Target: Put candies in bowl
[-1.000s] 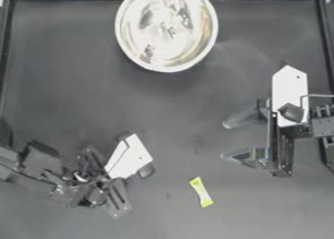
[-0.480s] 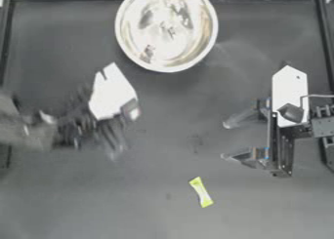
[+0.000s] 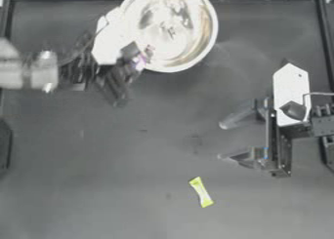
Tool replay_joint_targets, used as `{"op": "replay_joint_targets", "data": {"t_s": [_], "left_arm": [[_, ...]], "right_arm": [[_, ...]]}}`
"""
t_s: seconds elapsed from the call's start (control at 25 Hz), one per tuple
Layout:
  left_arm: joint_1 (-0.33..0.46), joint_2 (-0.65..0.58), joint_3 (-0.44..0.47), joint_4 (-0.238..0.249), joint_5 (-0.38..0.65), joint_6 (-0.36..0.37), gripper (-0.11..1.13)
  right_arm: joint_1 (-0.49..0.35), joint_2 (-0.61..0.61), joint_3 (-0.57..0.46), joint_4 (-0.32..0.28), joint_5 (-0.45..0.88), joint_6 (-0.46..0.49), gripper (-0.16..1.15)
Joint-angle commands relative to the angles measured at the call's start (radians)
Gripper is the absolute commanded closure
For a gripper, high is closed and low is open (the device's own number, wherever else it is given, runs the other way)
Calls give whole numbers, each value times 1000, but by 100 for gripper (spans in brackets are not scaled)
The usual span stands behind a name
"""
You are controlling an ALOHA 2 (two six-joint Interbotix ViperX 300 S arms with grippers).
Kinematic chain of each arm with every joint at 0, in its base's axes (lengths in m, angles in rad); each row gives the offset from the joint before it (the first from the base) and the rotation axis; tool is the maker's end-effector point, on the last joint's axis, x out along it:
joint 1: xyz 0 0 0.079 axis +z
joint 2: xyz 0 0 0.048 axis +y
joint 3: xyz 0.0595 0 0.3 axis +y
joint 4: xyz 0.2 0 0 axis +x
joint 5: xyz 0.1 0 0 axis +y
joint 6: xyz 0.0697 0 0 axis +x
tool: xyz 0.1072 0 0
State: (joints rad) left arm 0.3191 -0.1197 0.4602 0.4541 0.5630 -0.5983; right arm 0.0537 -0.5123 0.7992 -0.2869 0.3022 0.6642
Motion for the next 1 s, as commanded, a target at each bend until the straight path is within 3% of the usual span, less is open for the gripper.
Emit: {"op": "replay_joint_targets", "data": {"t_s": [0.04, 0.24, 0.32, 0.68, 0.8, 1.0], "left_arm": [[84, 46, -103, -107, -8, 158, 55], [175, 166, -227, -233, -17, 354, 56], [198, 201, -253, -261, -40, 394, 56], [253, 281, -281, -276, -130, 420, 51], [258, 310, -305, -279, -135, 433, 36], [261, 334, -333, -276, -132, 434, -2]], "right_arm": [[-8, 14, -9, 3, -31, -2, 2], [-14, 26, -9, 8, -46, 0, 2], [-17, 26, -9, 8, -44, -2, 2], [-40, 26, -5, 8, -67, -2, 2], [-43, 28, -6, 8, -74, -2, 2], [-43, 32, -6, 21, -81, -2, 2]]}}
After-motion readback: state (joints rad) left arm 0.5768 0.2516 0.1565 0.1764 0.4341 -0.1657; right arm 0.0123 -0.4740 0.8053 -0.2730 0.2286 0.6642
